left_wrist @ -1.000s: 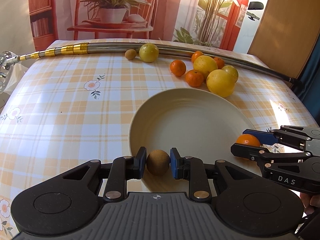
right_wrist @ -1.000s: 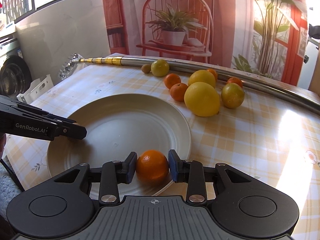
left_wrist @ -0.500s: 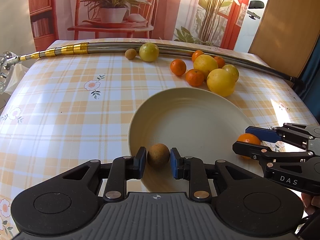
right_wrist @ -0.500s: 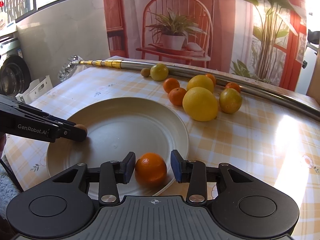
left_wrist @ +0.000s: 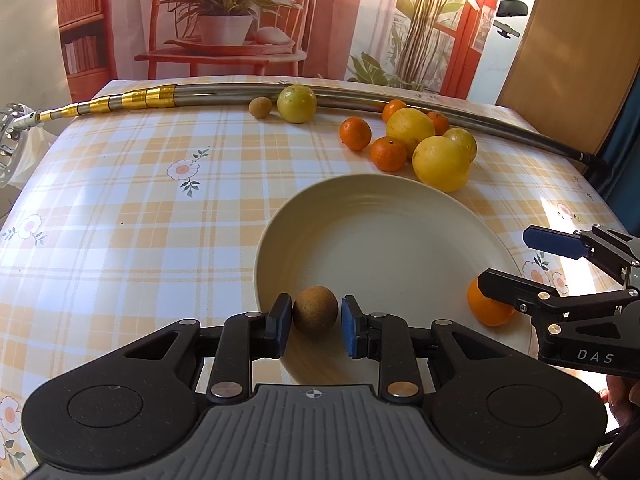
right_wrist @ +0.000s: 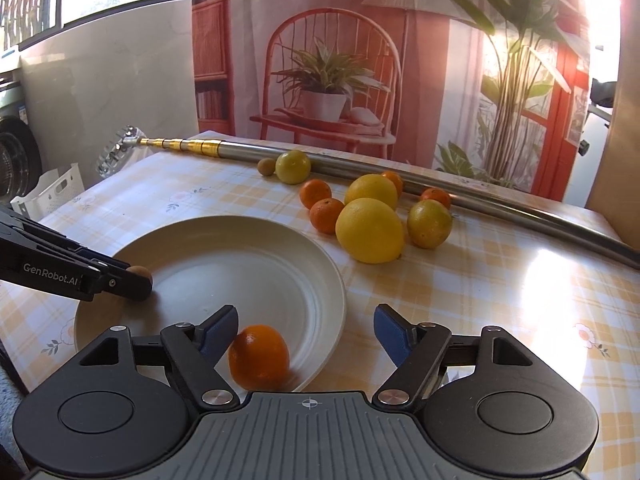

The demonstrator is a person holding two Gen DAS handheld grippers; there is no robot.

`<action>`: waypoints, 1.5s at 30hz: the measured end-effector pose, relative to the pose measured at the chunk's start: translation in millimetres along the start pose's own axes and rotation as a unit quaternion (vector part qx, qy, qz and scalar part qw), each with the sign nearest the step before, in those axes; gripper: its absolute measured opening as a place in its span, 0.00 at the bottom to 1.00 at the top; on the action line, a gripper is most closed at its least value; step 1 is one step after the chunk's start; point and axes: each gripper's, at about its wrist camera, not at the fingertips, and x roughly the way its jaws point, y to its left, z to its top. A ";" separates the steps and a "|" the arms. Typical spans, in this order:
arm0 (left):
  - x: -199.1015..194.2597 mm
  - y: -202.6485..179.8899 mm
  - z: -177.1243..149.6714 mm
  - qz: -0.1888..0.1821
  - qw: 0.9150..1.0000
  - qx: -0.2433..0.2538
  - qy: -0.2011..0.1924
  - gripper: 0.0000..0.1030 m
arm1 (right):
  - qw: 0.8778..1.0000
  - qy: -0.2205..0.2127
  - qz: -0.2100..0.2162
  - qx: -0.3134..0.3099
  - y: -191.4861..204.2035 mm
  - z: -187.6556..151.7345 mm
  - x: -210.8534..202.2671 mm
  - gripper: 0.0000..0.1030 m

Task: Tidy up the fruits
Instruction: 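Open the right gripper to drop the mandarin while the left releases the brown fruit onto the plate, then move both grippers back toward the fruit pile by the metal pole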

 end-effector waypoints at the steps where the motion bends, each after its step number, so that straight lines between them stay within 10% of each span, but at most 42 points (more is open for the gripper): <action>1: 0.1 0.0 0.0 0.000 1.000 0.000 0.000 0.28 | 1.000 0.000 -0.001 0.001 -0.5 -0.3 -0.2 0.72; 27: -59.9 35.1 76.4 0.026 0.994 -0.010 -0.106 0.39 | 0.989 -0.113 -0.048 0.084 -83.4 73.4 -27.9 0.83; 45: -7.7 43.6 118.7 0.017 0.997 0.006 -0.076 0.39 | 0.990 -0.085 -0.047 0.100 -96.6 64.0 15.9 0.85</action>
